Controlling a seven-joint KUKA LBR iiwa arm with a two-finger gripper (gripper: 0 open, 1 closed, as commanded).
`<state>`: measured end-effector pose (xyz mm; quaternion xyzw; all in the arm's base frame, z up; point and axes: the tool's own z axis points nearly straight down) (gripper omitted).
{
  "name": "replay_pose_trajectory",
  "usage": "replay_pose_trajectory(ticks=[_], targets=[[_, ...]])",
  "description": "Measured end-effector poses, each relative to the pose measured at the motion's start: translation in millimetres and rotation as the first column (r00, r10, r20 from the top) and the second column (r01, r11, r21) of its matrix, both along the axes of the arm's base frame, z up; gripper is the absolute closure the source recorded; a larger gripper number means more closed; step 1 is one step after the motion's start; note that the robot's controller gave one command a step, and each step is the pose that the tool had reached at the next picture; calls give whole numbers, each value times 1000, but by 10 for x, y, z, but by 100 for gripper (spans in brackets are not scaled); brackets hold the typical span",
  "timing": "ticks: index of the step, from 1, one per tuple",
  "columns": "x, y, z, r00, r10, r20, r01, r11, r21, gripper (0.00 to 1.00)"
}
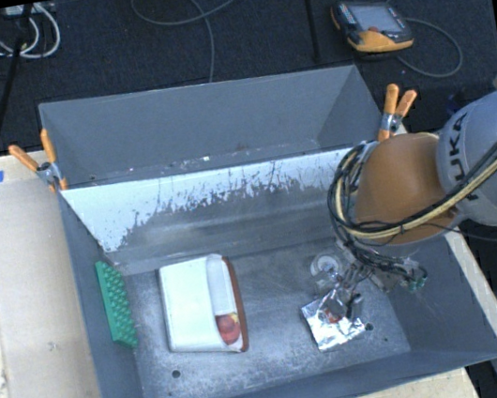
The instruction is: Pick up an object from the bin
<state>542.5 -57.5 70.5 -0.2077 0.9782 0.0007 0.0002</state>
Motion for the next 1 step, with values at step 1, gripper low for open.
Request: replay_pose_trajectory(ticks=[1], targets=[[-476,420,1374,1000,-23,6,23,1000,0,100]])
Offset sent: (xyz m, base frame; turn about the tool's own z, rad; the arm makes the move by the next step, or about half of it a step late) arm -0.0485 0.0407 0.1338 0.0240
